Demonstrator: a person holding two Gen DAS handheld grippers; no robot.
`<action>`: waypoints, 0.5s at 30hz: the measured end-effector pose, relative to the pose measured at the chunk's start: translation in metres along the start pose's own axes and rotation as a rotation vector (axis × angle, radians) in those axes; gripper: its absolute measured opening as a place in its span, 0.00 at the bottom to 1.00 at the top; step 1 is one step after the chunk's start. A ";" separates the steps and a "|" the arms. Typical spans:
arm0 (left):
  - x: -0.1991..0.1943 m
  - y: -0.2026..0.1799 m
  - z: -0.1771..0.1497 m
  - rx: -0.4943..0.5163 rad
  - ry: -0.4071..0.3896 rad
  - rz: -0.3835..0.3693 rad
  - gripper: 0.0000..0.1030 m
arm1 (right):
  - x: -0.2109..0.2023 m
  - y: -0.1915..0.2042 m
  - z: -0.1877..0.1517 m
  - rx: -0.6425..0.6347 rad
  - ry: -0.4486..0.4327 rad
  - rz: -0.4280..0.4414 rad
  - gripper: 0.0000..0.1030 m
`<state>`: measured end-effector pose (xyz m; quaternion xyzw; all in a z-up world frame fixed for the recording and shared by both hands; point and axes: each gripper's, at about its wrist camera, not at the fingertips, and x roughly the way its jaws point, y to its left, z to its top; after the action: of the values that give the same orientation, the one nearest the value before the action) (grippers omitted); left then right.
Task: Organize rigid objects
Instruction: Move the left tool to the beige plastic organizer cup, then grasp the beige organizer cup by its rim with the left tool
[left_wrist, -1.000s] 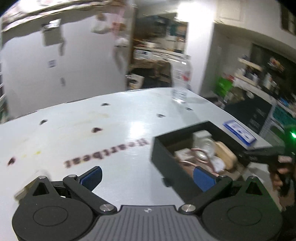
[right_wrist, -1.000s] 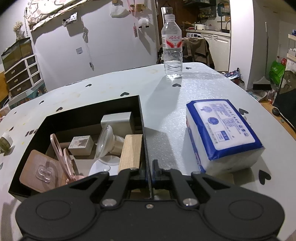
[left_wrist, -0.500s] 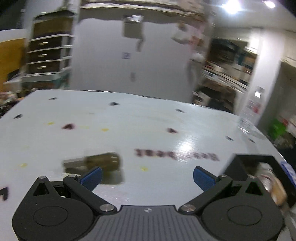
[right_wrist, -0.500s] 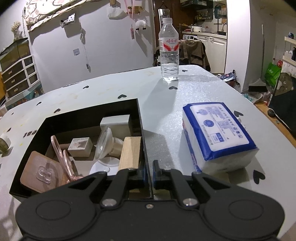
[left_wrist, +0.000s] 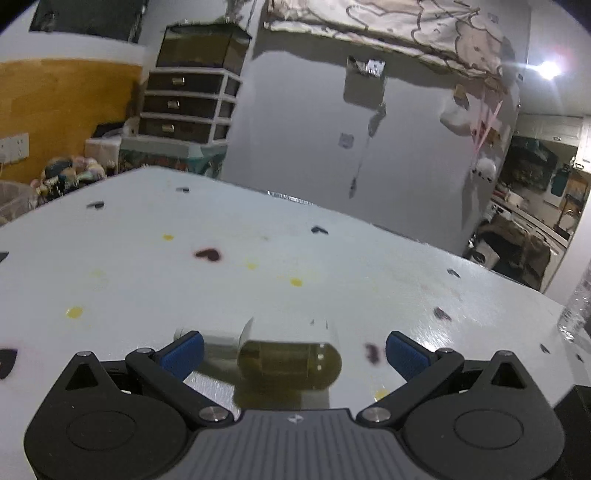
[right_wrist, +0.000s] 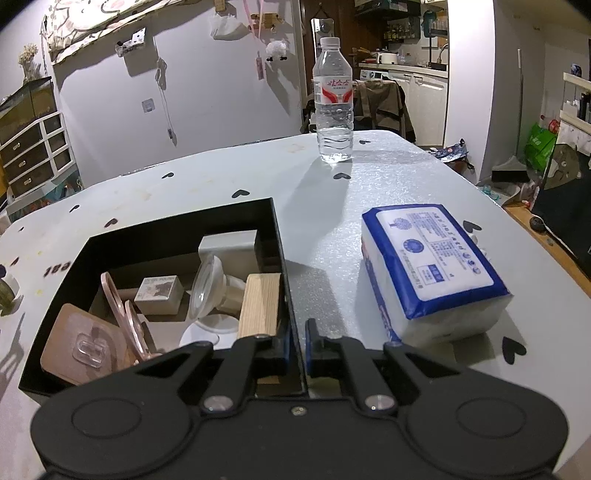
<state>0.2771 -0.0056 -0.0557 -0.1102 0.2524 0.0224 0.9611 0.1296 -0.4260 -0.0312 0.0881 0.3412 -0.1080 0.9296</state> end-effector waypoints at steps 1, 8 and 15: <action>0.002 -0.002 -0.001 0.008 -0.015 0.008 1.00 | 0.000 0.000 0.000 -0.001 0.000 -0.001 0.07; 0.009 -0.006 -0.007 0.030 -0.040 0.046 0.75 | 0.001 0.001 0.000 -0.005 0.005 -0.016 0.08; 0.011 -0.007 -0.008 0.053 0.002 0.049 0.63 | 0.001 0.004 0.000 -0.017 0.007 -0.023 0.08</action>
<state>0.2836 -0.0146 -0.0670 -0.0787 0.2563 0.0394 0.9626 0.1317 -0.4221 -0.0316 0.0767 0.3462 -0.1154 0.9279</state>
